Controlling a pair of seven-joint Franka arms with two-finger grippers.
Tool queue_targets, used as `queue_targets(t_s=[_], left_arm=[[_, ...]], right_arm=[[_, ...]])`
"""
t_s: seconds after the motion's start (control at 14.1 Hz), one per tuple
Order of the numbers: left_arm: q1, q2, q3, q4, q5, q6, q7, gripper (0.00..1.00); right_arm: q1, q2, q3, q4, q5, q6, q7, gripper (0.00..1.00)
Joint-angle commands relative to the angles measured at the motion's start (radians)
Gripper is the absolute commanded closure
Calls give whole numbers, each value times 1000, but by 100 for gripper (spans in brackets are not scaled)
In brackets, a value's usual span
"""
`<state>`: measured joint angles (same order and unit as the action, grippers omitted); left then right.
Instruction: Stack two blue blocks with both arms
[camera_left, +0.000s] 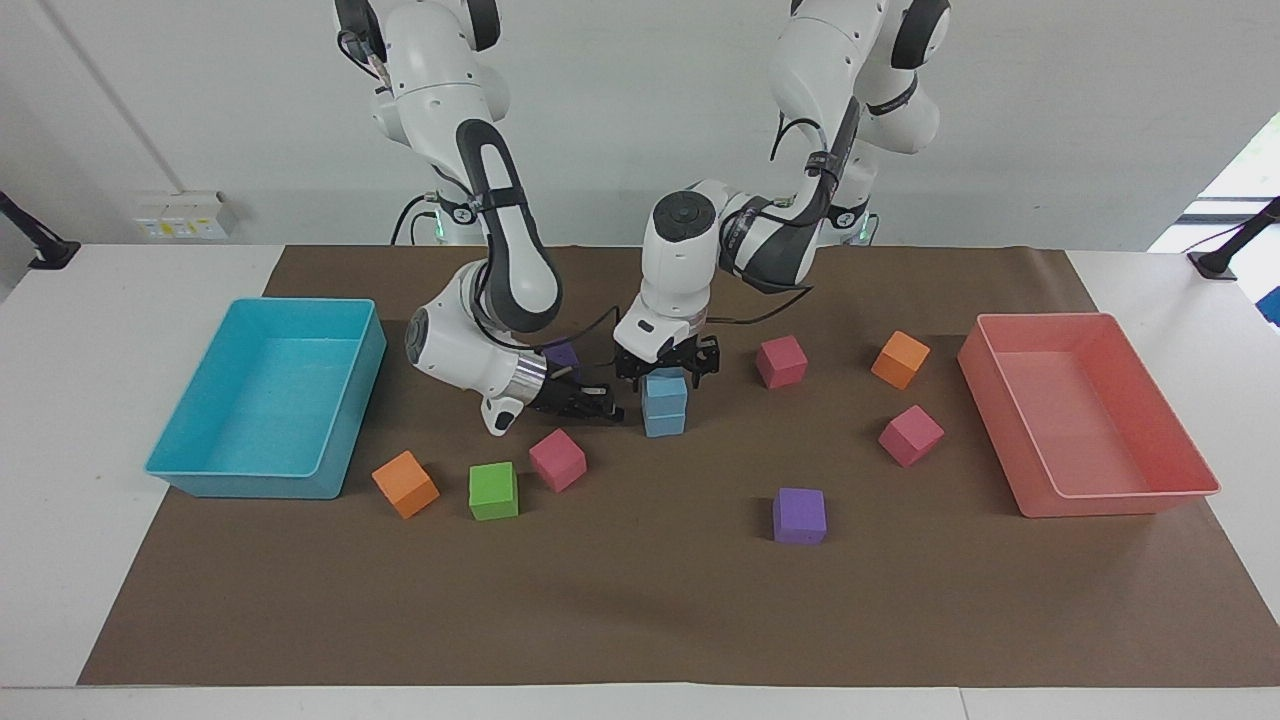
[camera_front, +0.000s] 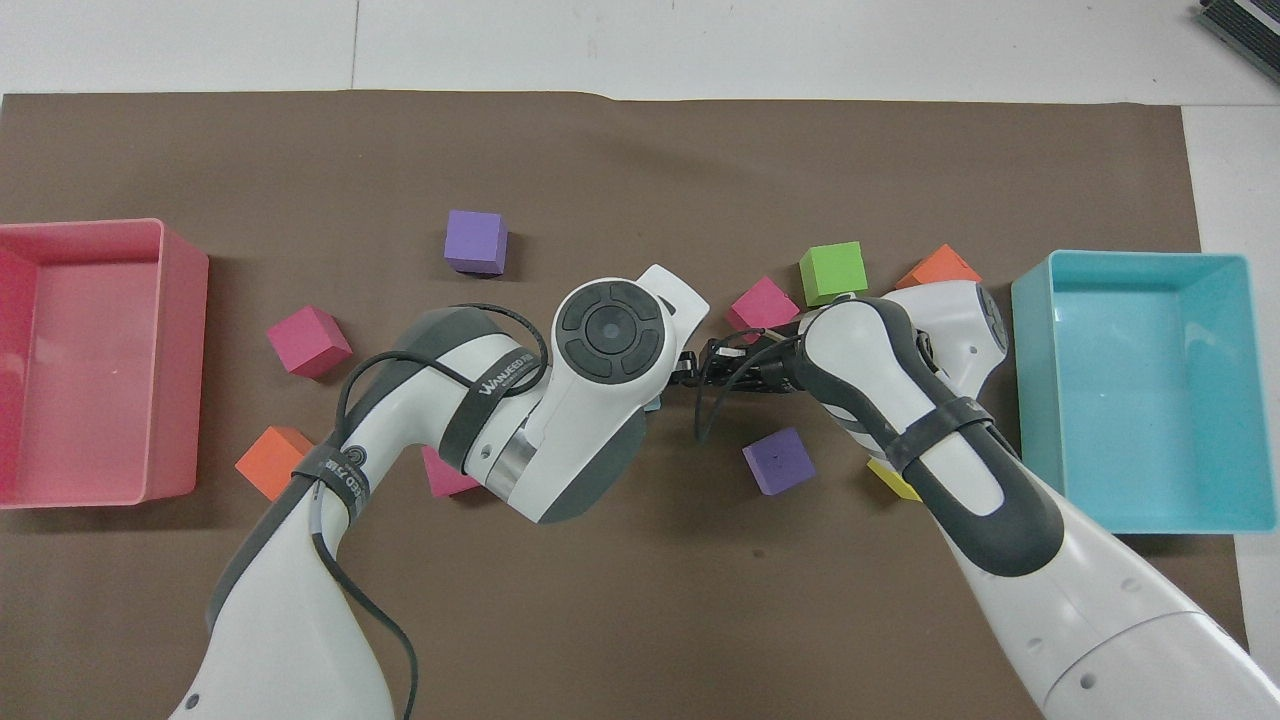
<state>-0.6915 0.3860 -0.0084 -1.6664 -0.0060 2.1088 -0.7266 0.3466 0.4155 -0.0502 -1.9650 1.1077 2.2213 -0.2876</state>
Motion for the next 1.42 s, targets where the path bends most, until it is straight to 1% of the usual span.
queue_targets(t_s=[0.0,0.14,0.28,0.57,0.85,0.92,1.07,1.28,1.35], left_arm=[[26,-97,5,-18,-17,-97,18,0],[59,-146,5,-21,-17,-159,67,0],[119,-191,7,-30,-17,-225,169,0],[259,-295,7,-104,-17,-234,369,0],[388,-363,11,-92,-17,-285,562,0],[409,-380,18,-81,-17,-317,603,0],[449,-389,19,-20,-17,-393,671,0],[509,-394,25,65,-15,-502,757,0],[524,-398,27,88,-11,-541,806,0]], right_arm=[[-4,3,6,-3,35,14,-19,100],[-6,3,6,-3,34,12,-19,100],[-9,2,6,-2,34,5,-19,100],[-18,-9,4,3,34,-20,-24,100],[-37,-40,3,1,32,-58,-13,100],[-40,-43,3,0,31,-61,-13,98],[-57,-47,4,0,29,-71,-13,77],[-76,-70,1,1,15,-86,4,51],[-83,-73,1,1,14,-103,11,39]])
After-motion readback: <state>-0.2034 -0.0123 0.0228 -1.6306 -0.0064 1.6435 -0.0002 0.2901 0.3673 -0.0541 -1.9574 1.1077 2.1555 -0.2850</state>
